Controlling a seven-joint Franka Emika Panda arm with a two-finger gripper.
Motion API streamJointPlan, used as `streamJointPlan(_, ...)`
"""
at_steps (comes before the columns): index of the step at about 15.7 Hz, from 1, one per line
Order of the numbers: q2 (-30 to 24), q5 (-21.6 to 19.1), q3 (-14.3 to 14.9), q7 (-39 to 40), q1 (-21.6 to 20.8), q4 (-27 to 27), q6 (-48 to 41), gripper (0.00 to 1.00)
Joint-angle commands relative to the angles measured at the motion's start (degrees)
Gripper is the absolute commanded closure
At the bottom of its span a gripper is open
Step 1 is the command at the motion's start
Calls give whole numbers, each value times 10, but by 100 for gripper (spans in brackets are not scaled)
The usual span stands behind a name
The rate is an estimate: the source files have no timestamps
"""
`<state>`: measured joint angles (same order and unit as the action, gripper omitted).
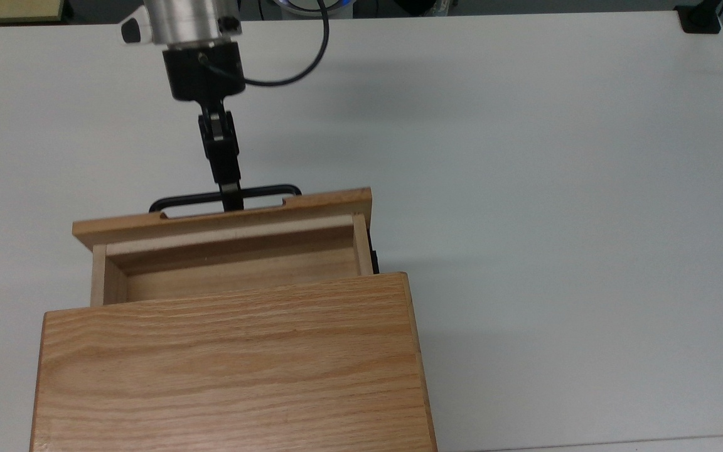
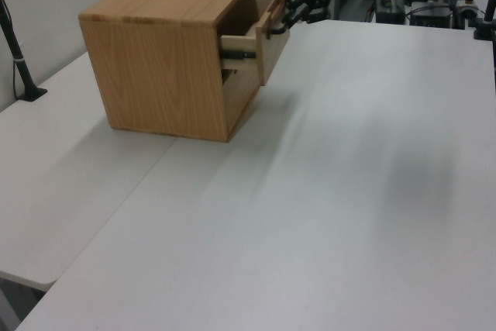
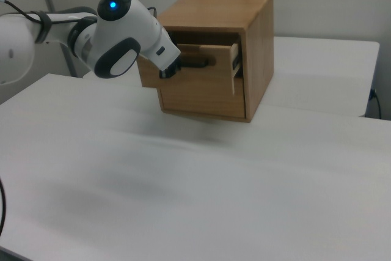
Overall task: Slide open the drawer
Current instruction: 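Pull the handle outward, sliding the upper drawer out of the cabinet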
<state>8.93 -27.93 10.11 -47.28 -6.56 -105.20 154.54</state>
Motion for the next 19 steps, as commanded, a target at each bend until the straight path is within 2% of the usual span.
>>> streamJointPlan(1, -102, -45, 8, 96, 14, -58, -56, 93)
streamJointPlan(11, -181, -49, 31, 141, 23, -93, -196, 87)
streamJointPlan(12, -182, -49, 32, 141, 23, -93, -210, 81)
streamJointPlan(13, -183, -49, 34, 144, 25, -92, -226, 64)
streamJointPlan(15, -183, -49, 35, 171, 30, -87, -262, 17)
streamJointPlan(16, -183, -48, 36, 179, 36, -83, -279, 0)
streamJointPlan(19, -194, -25, 37, 232, 50, -54, -369, 0)
